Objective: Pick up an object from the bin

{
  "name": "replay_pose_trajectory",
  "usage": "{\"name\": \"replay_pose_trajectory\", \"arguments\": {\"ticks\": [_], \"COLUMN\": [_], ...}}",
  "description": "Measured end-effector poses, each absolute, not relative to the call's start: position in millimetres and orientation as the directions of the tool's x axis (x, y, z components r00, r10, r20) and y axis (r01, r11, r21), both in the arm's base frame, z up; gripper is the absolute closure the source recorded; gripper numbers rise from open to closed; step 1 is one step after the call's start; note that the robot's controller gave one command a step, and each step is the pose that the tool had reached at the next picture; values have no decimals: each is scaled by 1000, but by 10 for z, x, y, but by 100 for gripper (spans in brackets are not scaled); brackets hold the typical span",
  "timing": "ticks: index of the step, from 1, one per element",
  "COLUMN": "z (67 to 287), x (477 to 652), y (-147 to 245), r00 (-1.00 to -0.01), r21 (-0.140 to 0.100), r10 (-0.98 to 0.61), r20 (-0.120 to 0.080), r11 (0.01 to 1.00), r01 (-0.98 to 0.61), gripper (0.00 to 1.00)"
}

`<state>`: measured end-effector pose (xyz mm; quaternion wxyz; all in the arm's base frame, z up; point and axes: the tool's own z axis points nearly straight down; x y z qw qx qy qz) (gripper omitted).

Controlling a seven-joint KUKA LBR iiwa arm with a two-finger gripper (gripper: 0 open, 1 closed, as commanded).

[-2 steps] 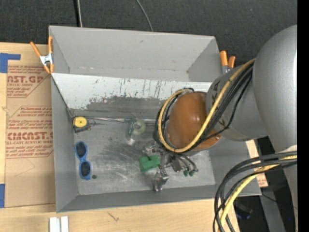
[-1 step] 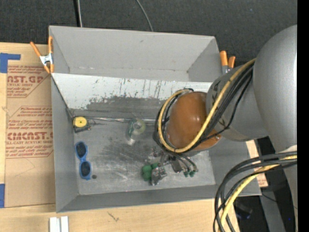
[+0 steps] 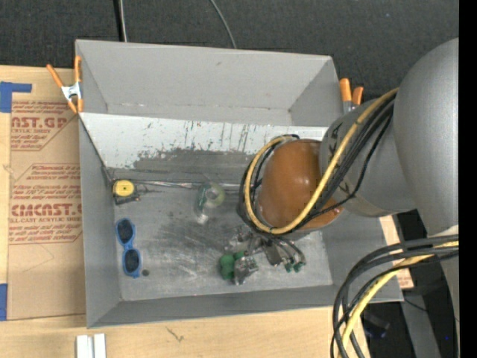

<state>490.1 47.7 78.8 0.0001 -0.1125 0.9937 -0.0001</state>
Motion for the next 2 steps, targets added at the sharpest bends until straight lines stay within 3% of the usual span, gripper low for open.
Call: {"name": "replay_pose_trajectory", "arguments": {"ticks": [1,2], "z": [1793,1806], "x": [4917,4919], "y": [485,490], "r00": [-975,-975], "r21": [-1,0], "r10": [-224,-224], "r20": [-8,-2], "r11": [975,975], "r01": [-224,-224], "gripper": [100,100]}}
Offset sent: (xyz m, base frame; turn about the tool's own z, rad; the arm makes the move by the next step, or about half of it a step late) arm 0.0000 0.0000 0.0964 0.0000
